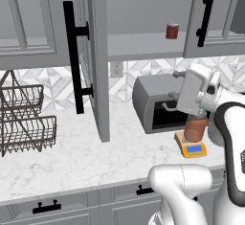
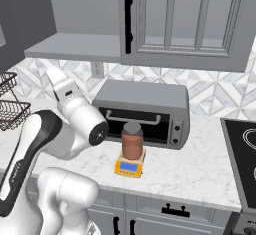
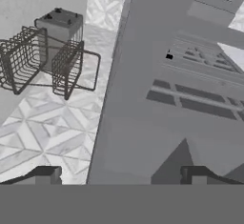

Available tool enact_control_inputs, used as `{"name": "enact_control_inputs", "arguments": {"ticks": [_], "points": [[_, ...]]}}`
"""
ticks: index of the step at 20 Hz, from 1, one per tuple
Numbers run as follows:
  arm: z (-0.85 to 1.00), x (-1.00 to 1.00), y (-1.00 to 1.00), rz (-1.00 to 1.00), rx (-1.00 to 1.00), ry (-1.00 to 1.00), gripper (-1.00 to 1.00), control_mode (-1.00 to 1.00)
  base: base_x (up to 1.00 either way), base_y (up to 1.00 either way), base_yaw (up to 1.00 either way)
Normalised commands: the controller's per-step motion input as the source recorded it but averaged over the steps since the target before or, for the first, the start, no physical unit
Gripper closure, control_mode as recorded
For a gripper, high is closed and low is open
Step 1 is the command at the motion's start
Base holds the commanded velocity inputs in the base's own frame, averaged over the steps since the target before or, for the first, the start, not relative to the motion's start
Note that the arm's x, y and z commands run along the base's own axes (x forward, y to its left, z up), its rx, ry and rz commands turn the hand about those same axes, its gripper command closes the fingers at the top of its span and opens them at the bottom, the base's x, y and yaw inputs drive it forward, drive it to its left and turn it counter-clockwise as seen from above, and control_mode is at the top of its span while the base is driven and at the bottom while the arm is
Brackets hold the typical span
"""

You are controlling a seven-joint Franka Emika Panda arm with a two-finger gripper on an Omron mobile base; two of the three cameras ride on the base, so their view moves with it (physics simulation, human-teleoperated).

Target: Pick the honey bottle and place it on the digital scale for weighing, and close the cabinet.

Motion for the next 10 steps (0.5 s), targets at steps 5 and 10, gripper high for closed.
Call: {"name": "enact_control_inputs", "arguments": {"ticks": [5,10], "points": [[-0.95,0.03,1.0,0.0,0.13,-0.31,-1.0,-1.0,0.0,0.0,0.0],[-0.64,-0.47,1.0,-0.06,0.11,-0.47,-1.0,-1.0,0.0,0.0,0.0]]}}
